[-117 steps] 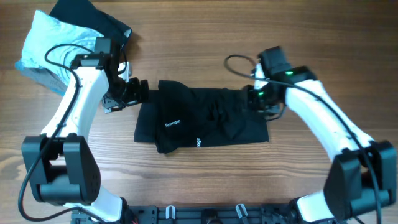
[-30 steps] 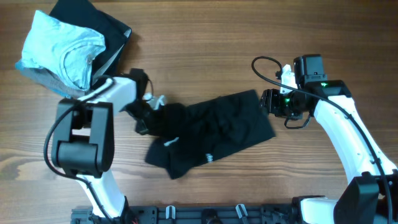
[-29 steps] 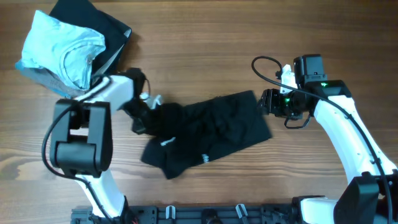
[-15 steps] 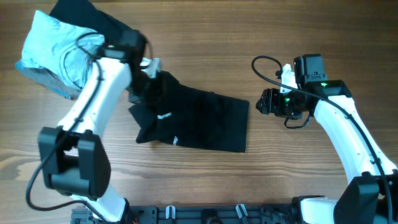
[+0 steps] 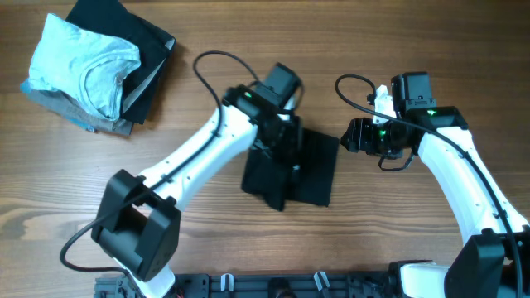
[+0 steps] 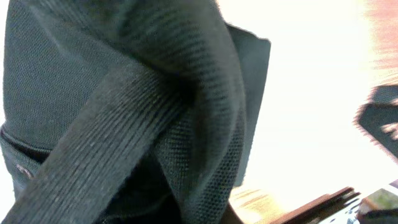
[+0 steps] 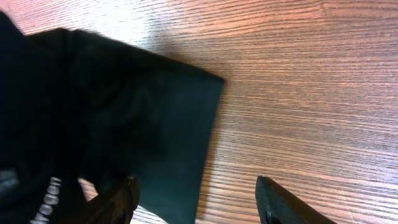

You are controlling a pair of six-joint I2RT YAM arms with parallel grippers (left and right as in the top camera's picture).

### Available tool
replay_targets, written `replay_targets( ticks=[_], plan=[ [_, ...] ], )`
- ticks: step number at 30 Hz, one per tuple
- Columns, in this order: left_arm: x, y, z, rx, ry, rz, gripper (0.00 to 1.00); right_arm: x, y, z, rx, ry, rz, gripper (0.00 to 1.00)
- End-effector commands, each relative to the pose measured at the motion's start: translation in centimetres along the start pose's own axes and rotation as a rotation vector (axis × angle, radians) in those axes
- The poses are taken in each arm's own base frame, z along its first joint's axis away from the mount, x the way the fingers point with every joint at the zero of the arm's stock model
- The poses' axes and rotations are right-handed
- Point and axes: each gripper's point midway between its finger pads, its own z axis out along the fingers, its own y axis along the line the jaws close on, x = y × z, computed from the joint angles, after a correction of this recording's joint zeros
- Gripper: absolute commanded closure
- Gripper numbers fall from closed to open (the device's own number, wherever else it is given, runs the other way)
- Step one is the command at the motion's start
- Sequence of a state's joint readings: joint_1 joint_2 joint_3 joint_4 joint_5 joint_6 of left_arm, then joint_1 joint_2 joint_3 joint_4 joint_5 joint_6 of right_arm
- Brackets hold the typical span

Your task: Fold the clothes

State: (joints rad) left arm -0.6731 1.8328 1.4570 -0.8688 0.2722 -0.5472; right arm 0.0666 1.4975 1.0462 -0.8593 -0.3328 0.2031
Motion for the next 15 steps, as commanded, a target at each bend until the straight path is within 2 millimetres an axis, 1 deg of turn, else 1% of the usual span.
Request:
replay_targets(
  ticks=[1,2,4,6,7,9,13,14,15],
  plan=[
    [-0.2,-1.2,1.6,-0.039,-0.056,-0.059,0.67,-0.4,0.3,-0.6,-0.007,-0.014,-0.011,0.36],
    [-0.1,-1.8,2.1,-0.033,-0.061,-0.041,0.46,-0.3,0.3,-0.6,-0.006,-0.011,-0.01,0.35],
    [0.4,-2.8,3.2,-0.025,-0.054,-0.011,0.25,-0.1,0.2,-0.6,-0.004,-0.004,-0.009,0.35],
    [0.9,-2.7,3.4,-0.036,-0.038,0.002,0.0,0.0,0.2,-0.6,-0.004,0.0,-0.007,0.35],
    [1.0,-2.4,3.3,-0.044,-0.034,-0.002,0.0,0.0,0.2,-0.6,-0.003,0.002,-0.006,0.35],
    [0.6,-1.8,2.5,-0.054,-0.034,-0.024,0.0,0.1,0.2,-0.6,-0.003,0.003,-0.009,0.35],
    [-0.4,0.5,-0.6,-0.076,-0.046,-0.096,0.0,0.2,0.2,-0.6,-0.004,0.009,-0.009,0.35],
    [-0.7,1.2,-1.5,-0.079,-0.054,-0.118,0.0,0.2,0.4,-0.6,-0.016,0.011,-0.018,0.35],
    [-1.0,2.0,-2.5,-0.083,-0.061,-0.142,0.0,0.3,1.2,-0.6,-0.064,0.016,-0.057,0.35]
  ],
)
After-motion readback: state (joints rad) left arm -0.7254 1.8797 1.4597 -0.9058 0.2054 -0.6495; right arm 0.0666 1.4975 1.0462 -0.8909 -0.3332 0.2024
